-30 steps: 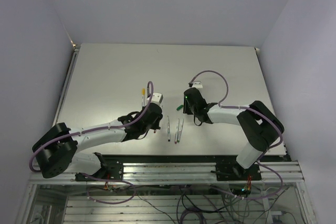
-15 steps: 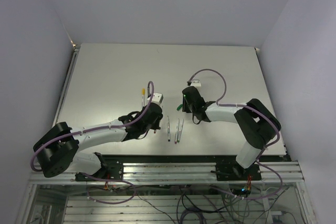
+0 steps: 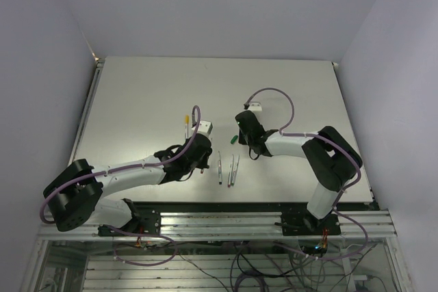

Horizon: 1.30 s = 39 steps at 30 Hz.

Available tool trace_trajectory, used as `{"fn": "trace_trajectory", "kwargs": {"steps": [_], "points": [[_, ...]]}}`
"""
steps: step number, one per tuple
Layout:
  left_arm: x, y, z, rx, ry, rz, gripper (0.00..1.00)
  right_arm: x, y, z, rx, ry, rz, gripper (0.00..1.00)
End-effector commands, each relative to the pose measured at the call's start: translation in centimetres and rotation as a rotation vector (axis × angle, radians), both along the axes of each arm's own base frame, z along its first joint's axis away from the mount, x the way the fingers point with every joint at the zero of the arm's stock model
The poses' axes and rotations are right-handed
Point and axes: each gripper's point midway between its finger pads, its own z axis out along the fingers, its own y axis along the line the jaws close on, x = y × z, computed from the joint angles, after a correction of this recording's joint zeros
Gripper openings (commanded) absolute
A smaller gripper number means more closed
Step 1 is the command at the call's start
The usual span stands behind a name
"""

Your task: Insert the pens into the pen caps

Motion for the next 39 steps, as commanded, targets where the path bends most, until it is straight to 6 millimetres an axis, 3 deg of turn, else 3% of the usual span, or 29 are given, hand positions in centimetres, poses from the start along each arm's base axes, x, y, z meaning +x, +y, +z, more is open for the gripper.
{"fn": "trace_trajectory", "kwargs": {"steps": [1,5,9,15,20,25,30,35,39], "points": [[0.5,-0.5,0.4,-0.024,-0.015,-0.004,0.07,-4.1,-2.8,-4.3,-0.118,0.171,0.0,0.05],[0.6,-0.8,0.4,-0.03,-0.012,-0.014,0.07,-3.7,-2.5,-3.9,-0.114,0.152,0.013,0.05],[0.7,-1.4,0.9,-0.045,-0.021,-0.027,0.07,-2.1,-2.0,-1.7,-0.108,0.078,0.024,0.01],[1.4,-2.4,2.6,-0.089,-0.077,-0.051,0.07,0.8,-0.9,5.0,-0.036,-0.122,0.026,0.0],[1.8,-3.9,3.9,-0.157,-0.121,-0.094,0.07,1.3,-0.5,10.5,0.056,-0.275,0.04,0.01],[1.4,-6.1,5.9,-0.288,-0.172,-0.181,0.07,0.5,-0.9,16.1,0.169,-0.437,0.058,0.0],[0.6,-7.9,8.6,-0.426,-0.242,-0.274,0.07,-1.7,-1.2,21.5,0.323,-0.607,0.112,0.0],[-0.2,-9.6,11.0,-0.529,-0.298,-0.368,0.07,-3.6,-1.3,25.2,0.448,-0.748,0.166,0.0],[-0.7,-10.8,13.1,-0.604,-0.326,-0.427,0.07,-5.1,-1.6,26.7,0.51,-0.855,0.208,0.0]]}}
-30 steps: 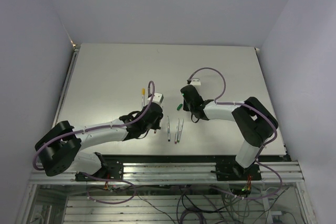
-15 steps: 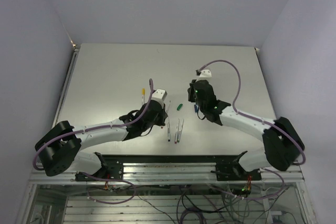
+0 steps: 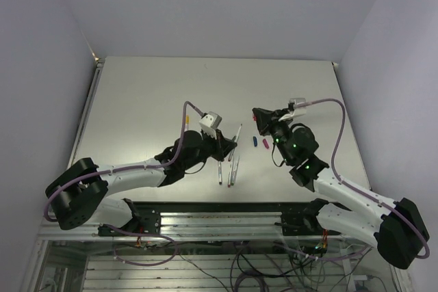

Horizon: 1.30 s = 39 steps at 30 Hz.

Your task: Insert the pens into the pen caps

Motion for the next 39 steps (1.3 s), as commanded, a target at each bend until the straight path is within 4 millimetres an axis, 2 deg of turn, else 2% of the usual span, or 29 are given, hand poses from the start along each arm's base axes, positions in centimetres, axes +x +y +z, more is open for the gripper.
{"fn": "trace_trajectory", "kwargs": {"steps": [1,8,14,24,39], "points": [[-0.8,-2.2,5.0,-0.162,-0.098,-0.116,0.07,-1.5,0.1,3.4,0.092,-0.183,0.061,0.0],[-1.2,-3.2,6.7,-0.232,-0.105,-0.161,0.07,-3.2,-1.0,5.5,0.185,-0.33,0.069,0.0],[-1.4,-3.5,6.8,-0.244,-0.098,-0.172,0.07,-3.7,-1.4,6.6,0.241,-0.391,0.071,0.0],[-1.9,-3.8,8.1,-0.278,-0.119,-0.204,0.07,-3.9,-0.6,6.8,0.276,-0.419,0.108,0.0],[-2.2,-3.8,8.7,-0.303,-0.135,-0.218,0.07,-3.7,0.2,5.9,0.284,-0.392,0.142,0.0]]}}
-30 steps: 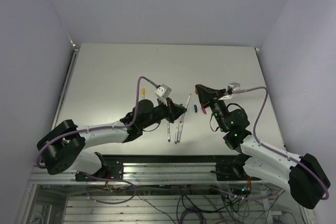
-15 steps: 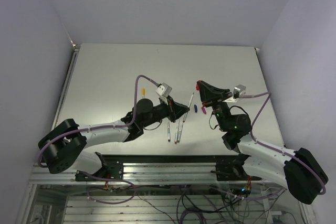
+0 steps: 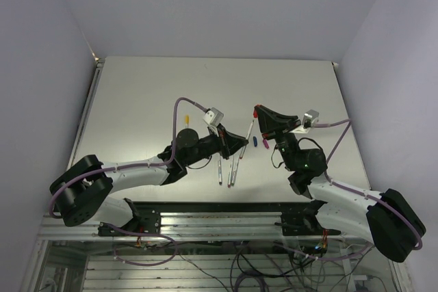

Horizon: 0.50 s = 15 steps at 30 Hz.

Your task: Insert the pens into the pen caps

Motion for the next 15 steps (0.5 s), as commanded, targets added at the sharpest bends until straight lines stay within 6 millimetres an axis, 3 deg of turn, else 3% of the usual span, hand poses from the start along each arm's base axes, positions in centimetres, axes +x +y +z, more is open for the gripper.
{"fn": "trace_trajectory", "kwargs": {"steps": [1,15], "points": [[-0.27,-0.59,2.95,-0.077,-0.056,-0.032,0.07,-0.34,0.05,0.0,0.012,-0.012,0.016,0.0],[-0.06,-0.43,2.87,-0.075,-0.055,-0.016,0.07,-0.24,0.3,-0.83,0.007,0.015,0.027,0.0]]}}
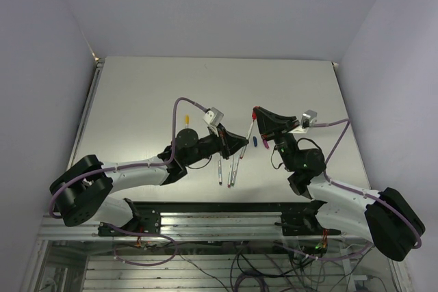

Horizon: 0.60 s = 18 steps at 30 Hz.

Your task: Insert the pens into the pen caps

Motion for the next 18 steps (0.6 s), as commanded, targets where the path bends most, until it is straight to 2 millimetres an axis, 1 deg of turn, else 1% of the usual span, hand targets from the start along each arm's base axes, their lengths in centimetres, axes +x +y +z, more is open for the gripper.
{"fn": "trace_trajectory", "kwargs": {"steps": [1,10,18], "points": [[0.0,-0.4,2.6,-0.066,-0.049,-0.008,0.07,-0.2,-0.1,0.0,0.008,-0.006,0.008,0.0],[0.4,-0.2,2.5,-0.068,-0.052,0.013,0.07,-0.5,0.3,-0.6,0.01,0.016,0.037,0.0],[0.7,0.2,2.6,-0.06,-0.065,0.042,0.07,-0.9,0.1,-1.0,0.029,0.044,0.05,0.0]]}}
